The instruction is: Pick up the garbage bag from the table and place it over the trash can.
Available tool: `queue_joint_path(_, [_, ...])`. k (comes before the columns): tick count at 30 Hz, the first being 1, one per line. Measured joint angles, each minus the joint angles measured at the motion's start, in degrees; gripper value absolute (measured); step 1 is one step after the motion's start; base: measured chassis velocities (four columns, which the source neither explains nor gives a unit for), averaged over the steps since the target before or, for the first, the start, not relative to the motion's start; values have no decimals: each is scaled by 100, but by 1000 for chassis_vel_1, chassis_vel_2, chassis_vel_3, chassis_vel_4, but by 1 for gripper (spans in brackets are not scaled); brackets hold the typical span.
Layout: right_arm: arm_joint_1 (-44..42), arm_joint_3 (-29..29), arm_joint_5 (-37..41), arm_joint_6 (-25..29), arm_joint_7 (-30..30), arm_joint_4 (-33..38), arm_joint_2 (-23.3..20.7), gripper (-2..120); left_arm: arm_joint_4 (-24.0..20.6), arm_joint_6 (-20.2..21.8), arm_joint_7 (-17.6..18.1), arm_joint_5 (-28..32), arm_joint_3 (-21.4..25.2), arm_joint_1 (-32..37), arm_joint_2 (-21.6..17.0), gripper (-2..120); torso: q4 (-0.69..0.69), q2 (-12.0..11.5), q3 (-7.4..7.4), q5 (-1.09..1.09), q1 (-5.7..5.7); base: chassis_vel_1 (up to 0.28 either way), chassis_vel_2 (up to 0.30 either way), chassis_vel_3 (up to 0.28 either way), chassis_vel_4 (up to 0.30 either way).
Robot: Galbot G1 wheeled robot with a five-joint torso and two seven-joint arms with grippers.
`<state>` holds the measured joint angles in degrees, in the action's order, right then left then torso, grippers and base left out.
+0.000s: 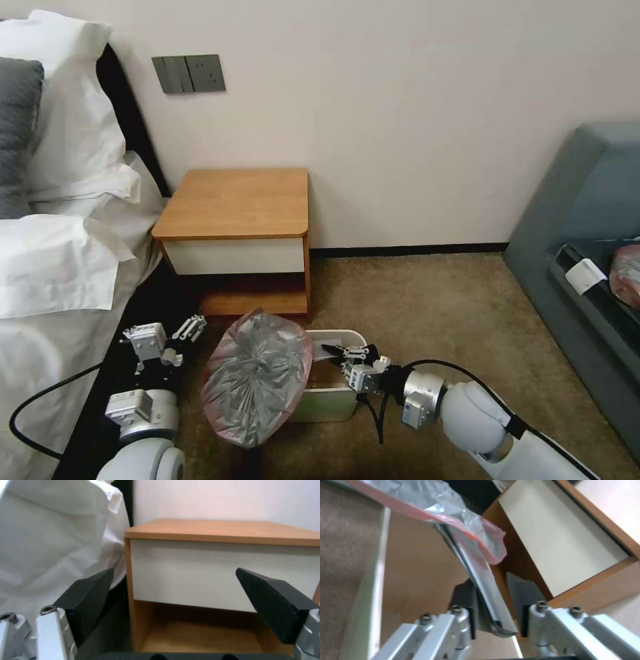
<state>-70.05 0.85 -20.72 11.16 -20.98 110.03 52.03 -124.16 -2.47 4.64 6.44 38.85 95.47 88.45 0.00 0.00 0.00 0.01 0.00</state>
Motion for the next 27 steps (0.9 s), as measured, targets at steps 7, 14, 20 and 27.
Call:
queue_joint_path(7, [-26,39,443,-89,-81,288,-434,53,98,-49,2,-44,-87,32,-50,93,0,0,0,1,0,0,0,0,0])
queue_joint_path(14, [-363,780,1284,-249,-125,763,-1279,80,184,-3,4,15,-131,-55,-147,93,-1,0,0,-1,0,0,0,0,0])
queue_joint_path(20, [-530,1368,1618,-213,-117,839,-1599,97,223,36,4,78,-193,-81,-193,93,-1,0,0,0,0,0,0,0,0])
queue_joint_path(27, [-604,1758,1936,-190,85,899,-1613,100,121,204,-92,264,-266,26,-416,95,0,0,0,-1,0,0,0,0,0])
